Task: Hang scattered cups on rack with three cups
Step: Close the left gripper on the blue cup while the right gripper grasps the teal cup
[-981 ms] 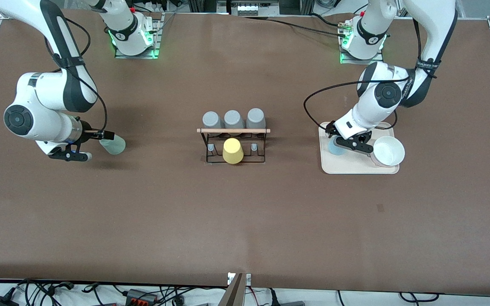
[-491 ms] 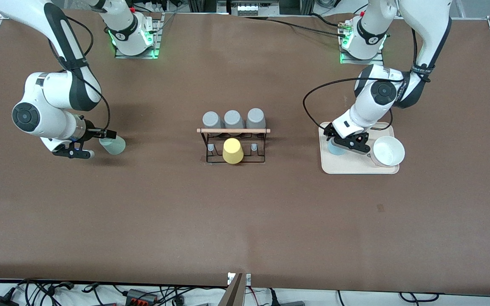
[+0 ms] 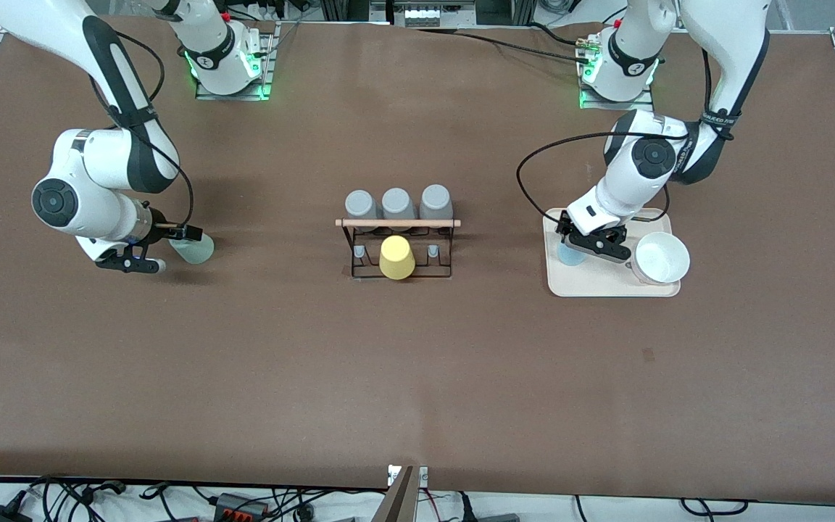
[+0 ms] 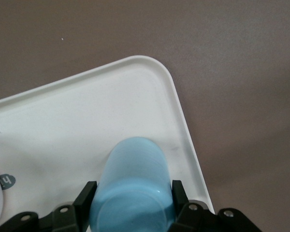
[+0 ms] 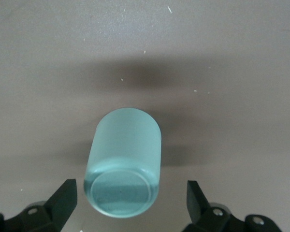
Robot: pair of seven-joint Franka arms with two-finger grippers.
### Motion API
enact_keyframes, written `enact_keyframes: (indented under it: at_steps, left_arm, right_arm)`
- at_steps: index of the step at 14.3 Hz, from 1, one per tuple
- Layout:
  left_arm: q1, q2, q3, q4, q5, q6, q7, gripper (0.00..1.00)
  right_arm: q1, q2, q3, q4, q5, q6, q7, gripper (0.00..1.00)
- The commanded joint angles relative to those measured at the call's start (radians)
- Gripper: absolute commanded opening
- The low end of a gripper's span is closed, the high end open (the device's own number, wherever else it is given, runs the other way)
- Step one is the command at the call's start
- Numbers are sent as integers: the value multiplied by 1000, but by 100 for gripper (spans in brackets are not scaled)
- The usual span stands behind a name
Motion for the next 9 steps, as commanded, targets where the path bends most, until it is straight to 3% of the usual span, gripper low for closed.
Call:
enact_keyframes:
  at_steps: [1,5,9]
  left_arm:
    - [8,-11,0,-11,22,8,-1,36]
    - [8,-29,3,10,22,-12,-1,36]
    - [8,-72,2,137,22,-280,-1,36]
  right_arm:
    - [-8,2,7,-8,4,20,15,100]
    - [-8,2,7,-8,4,20,15,100]
    - [-7,2,7,-8,4,20,15,100]
